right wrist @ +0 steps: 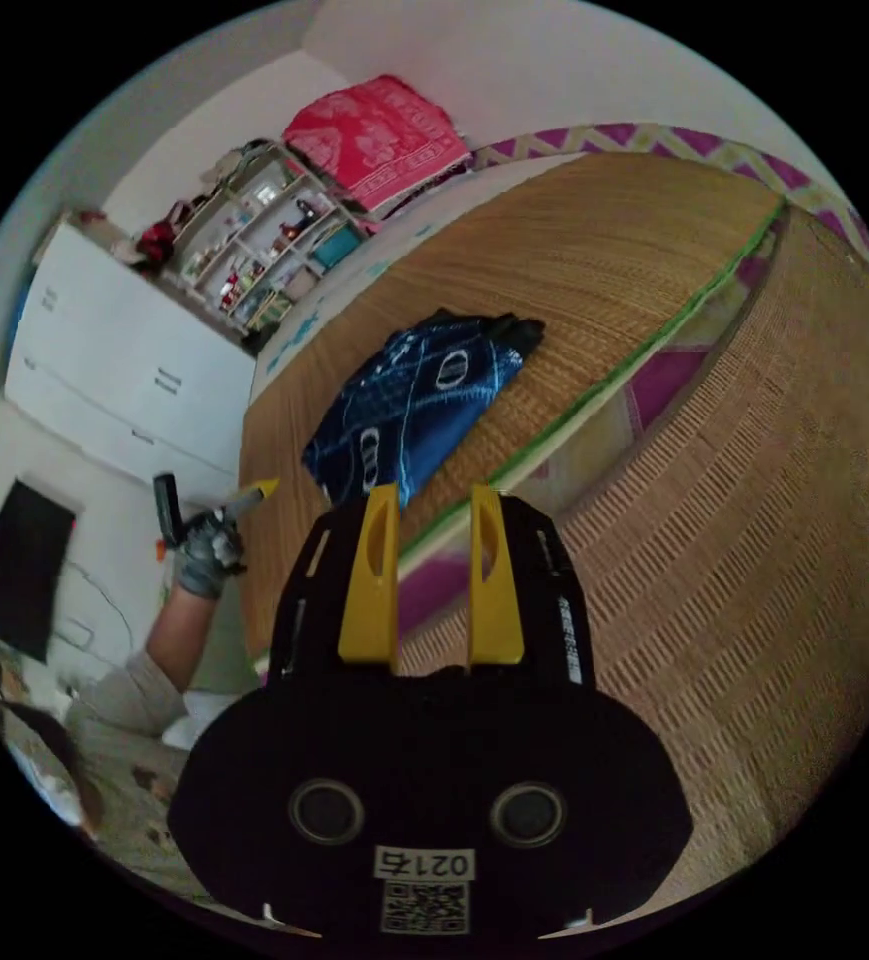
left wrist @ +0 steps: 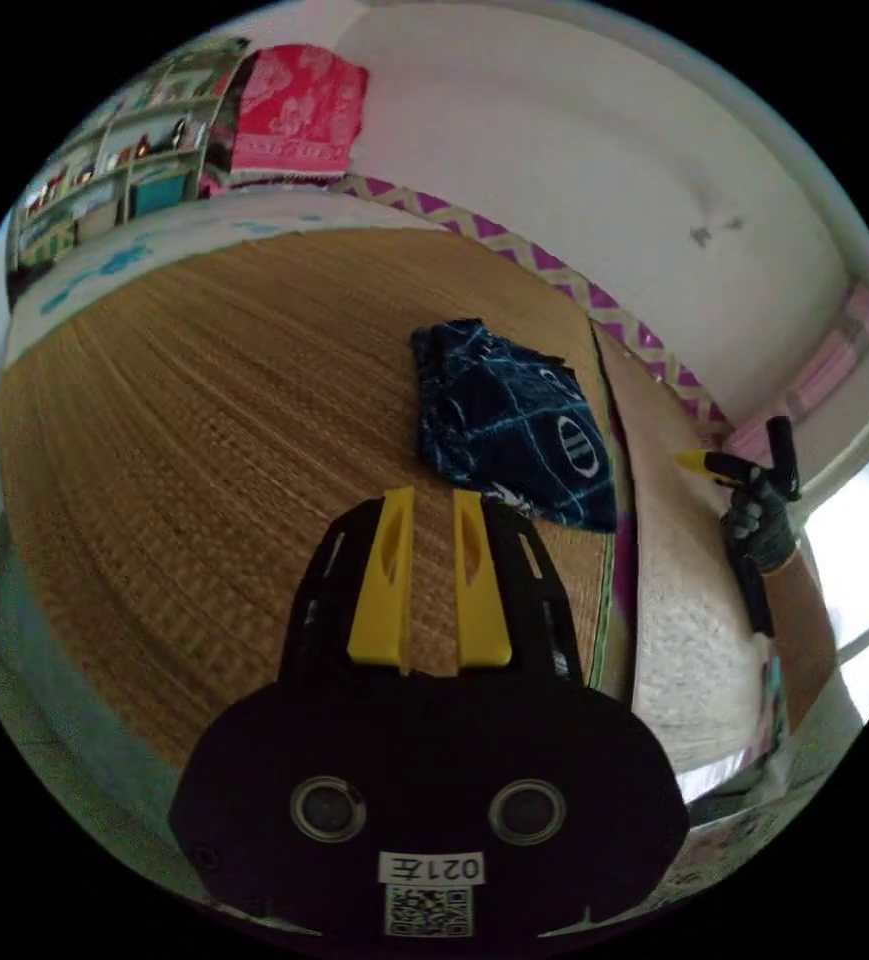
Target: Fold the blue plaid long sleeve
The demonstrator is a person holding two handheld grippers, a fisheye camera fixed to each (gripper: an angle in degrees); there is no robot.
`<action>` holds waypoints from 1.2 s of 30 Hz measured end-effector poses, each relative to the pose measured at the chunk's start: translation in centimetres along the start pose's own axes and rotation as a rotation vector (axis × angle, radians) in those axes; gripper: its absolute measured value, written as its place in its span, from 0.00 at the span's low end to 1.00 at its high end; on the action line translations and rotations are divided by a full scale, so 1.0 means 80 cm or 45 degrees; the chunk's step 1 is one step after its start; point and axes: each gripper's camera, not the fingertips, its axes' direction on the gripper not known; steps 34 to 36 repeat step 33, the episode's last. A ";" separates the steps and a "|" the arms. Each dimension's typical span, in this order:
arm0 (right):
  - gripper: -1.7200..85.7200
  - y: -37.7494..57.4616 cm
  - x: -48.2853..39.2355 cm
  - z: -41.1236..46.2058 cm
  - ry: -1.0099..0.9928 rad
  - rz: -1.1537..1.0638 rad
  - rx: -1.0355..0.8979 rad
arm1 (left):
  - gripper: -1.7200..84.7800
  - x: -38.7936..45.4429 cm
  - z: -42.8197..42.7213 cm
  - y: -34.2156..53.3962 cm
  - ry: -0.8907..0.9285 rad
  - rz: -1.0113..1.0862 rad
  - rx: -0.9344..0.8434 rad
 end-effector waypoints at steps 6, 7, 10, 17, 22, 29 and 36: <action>0.14 0.186 -0.069 -0.100 0.320 -0.116 0.060 | 0.01 0.160 -0.012 0.119 -0.203 0.382 0.079; 0.14 0.225 -0.074 -0.125 0.398 -0.114 0.121 | 0.01 0.187 -0.010 0.143 -0.185 0.417 0.080; 0.16 0.311 -0.072 -0.184 0.728 -0.056 0.243 | 0.01 0.252 -0.004 0.193 -0.120 0.485 0.116; 0.14 0.404 -0.032 -0.289 1.235 0.194 0.290 | 0.01 0.383 0.057 0.283 0.126 0.556 0.019; 0.17 0.373 -0.043 -0.266 1.400 -0.020 0.103 | 0.01 0.428 0.106 0.331 0.101 0.548 -0.102; 0.17 0.328 -0.034 -0.244 1.457 0.004 0.053 | 0.01 0.447 0.152 0.380 0.022 0.563 -0.180; 0.10 0.326 -0.035 -0.236 1.559 0.039 0.011 | 0.01 0.456 0.164 0.399 0.027 0.610 -0.205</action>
